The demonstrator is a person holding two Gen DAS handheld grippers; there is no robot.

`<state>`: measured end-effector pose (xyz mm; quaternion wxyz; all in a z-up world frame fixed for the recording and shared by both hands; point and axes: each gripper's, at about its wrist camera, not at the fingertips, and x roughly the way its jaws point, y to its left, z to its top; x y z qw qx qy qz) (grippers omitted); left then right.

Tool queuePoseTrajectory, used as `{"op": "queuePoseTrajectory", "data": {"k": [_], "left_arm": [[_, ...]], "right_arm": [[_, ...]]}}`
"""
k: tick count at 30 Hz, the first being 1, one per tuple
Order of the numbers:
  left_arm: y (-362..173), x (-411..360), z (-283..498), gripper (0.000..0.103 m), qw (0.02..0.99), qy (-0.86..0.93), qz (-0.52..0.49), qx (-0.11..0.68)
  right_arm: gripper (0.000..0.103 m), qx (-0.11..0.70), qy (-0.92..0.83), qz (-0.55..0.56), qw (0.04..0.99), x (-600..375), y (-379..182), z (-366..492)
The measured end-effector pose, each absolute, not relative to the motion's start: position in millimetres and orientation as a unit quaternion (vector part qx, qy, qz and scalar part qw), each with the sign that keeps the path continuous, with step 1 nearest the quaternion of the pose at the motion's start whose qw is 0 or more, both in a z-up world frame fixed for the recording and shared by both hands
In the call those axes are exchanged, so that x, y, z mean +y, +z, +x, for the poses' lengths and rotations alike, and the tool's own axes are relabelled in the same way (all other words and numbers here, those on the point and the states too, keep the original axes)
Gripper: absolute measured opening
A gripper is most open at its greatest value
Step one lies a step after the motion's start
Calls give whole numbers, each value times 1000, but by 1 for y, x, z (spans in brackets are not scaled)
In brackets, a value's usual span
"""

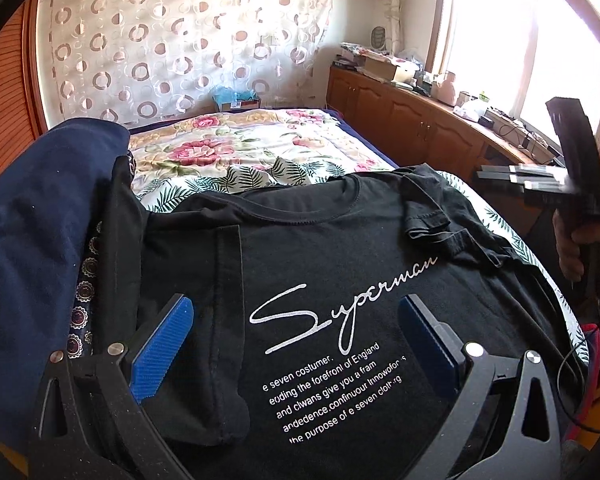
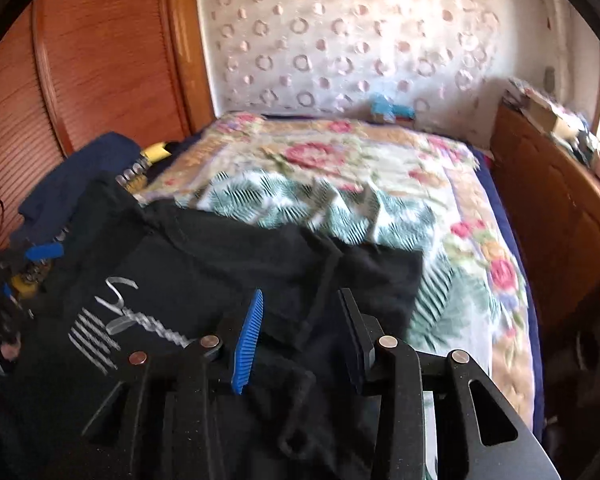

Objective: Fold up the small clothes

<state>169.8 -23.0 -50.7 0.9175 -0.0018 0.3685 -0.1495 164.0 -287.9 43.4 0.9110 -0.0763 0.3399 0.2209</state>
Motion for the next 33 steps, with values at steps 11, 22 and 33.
{"op": "queuePoseTrajectory", "data": {"k": [11,22,33], "left_arm": [[-52,-27,169,103,916,-153,2,372],[-54,-16,164,103,917,-141,-6,373],[-53,-13,162,103,919,-137,-10,370]], "right_arm": [[39,410,214,-71,884,-277,-5,173],[15,405,266,-85,871,-264,-2,149],[25,408,288,-97,861,-256,-8,125]]}}
